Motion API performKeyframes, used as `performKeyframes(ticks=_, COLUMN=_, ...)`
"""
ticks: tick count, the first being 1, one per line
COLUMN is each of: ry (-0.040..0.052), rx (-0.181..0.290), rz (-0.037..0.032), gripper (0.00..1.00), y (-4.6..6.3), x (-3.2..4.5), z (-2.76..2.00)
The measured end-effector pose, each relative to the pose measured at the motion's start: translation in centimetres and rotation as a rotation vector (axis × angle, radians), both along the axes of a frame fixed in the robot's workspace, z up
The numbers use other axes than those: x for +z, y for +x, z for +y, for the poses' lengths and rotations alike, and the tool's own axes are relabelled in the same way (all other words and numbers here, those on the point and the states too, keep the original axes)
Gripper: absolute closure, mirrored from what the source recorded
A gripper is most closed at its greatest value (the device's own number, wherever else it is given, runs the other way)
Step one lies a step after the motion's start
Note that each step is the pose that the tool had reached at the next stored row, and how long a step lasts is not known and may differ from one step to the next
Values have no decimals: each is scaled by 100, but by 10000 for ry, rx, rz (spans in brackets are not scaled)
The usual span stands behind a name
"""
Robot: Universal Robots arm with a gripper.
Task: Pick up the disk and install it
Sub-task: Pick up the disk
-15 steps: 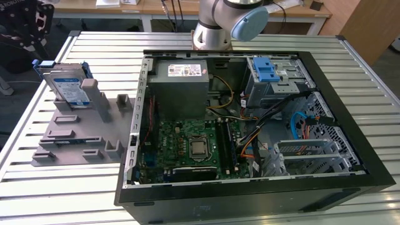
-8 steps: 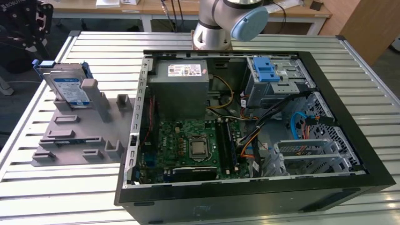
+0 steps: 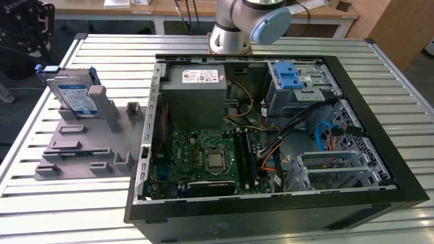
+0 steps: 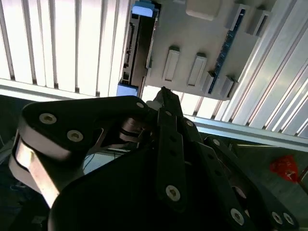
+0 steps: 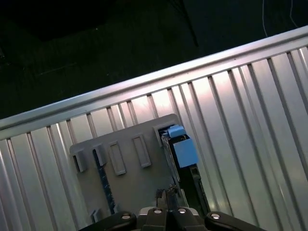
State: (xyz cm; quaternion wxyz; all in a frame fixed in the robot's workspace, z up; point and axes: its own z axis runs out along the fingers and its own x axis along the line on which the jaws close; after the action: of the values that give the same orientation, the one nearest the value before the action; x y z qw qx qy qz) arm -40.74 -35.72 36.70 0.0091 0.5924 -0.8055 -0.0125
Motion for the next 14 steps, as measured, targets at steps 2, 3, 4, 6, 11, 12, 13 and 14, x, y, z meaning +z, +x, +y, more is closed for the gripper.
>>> performKeyframes(ticks=2, ry=0, rx=173, rz=0, gripper=89, y=-5, x=-6, z=0)
performKeyframes(ticks=3, ry=-1, rx=215, rz=1, gripper=89, y=-11, x=-8, z=2)
performKeyframes(ticks=4, ry=0, rx=245, rz=-2, gripper=89, y=-20, x=-12, z=6)
performKeyframes(ticks=6, ry=-1, rx=280, rz=-6, gripper=89, y=-43, x=-18, z=17)
performKeyframes(ticks=11, ry=16, rx=572, rz=-8, gripper=89, y=-67, x=-42, z=37)
performKeyframes(ticks=12, ry=26, rx=683, rz=-10, gripper=89, y=-67, x=-48, z=38)
performKeyframes(ticks=13, ry=41, rx=775, rz=-14, gripper=89, y=-68, x=-55, z=40)
performKeyframes(ticks=14, ry=70, rx=831, rz=-21, gripper=89, y=-69, x=-63, z=44)
